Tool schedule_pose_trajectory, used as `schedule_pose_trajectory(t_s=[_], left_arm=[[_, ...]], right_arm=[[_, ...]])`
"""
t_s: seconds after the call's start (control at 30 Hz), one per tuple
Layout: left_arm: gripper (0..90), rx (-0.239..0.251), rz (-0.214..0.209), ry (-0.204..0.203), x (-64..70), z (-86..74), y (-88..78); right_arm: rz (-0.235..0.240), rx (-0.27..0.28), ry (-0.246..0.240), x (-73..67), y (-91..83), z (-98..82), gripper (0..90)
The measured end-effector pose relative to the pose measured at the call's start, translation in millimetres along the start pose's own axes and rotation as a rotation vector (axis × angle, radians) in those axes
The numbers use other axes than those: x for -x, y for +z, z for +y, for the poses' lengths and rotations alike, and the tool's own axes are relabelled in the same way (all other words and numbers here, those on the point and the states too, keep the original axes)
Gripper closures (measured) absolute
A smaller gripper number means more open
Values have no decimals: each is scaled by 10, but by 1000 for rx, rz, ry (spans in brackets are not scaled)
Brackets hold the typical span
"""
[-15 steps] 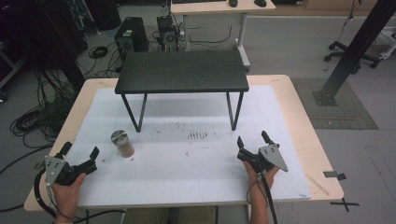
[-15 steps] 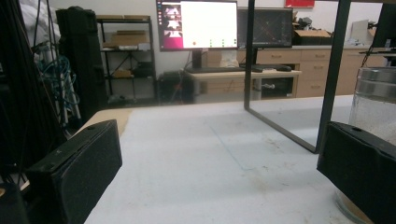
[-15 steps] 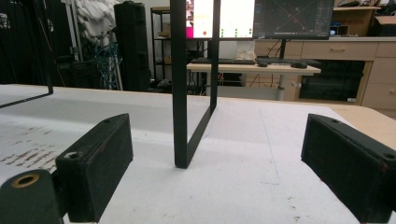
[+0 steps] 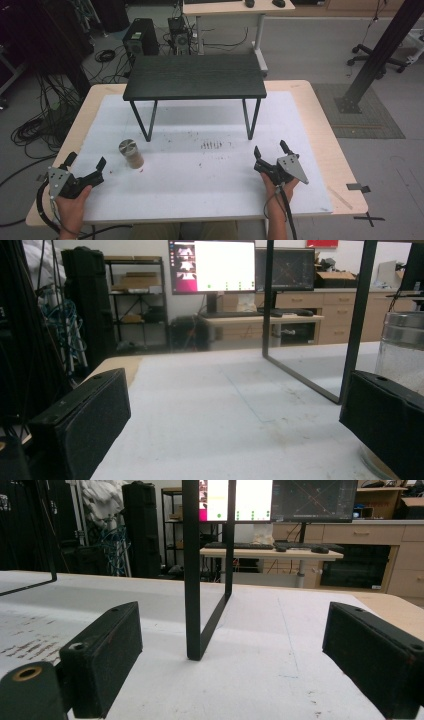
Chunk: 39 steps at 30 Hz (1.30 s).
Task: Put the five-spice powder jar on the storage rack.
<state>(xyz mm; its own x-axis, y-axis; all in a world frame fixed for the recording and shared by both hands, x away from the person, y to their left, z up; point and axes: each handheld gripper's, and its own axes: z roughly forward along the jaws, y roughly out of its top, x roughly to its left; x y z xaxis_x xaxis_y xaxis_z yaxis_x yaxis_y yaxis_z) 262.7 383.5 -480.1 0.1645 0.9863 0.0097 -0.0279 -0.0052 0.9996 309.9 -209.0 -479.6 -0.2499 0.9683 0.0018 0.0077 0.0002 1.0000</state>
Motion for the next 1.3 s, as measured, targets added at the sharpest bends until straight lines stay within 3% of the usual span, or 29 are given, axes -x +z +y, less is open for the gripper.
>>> schedule_pose_trajectory(t_s=[0.47, 0.67, 0.87, 1.1, 1.3], left_arm=[[2, -2, -3, -1, -3, 2, 1], [8, -9, -2, -31, -10, 12, 8], [8, 23, 10, -45, -8, 120, 13], [7, 60, -29, -38, 64, 301, 0], [2, 58, -65, -17, 171, 386, -15]], right_arm=[[1, 2, 1, 0, -2, 0, 88], [1, 2, 1, 0, -1, 0, 88], [0, 1, -1, -1, 0, 1, 88], [-1, 2, -2, -2, 0, 0, 88], [0, 3, -4, -3, 0, 0, 88]])
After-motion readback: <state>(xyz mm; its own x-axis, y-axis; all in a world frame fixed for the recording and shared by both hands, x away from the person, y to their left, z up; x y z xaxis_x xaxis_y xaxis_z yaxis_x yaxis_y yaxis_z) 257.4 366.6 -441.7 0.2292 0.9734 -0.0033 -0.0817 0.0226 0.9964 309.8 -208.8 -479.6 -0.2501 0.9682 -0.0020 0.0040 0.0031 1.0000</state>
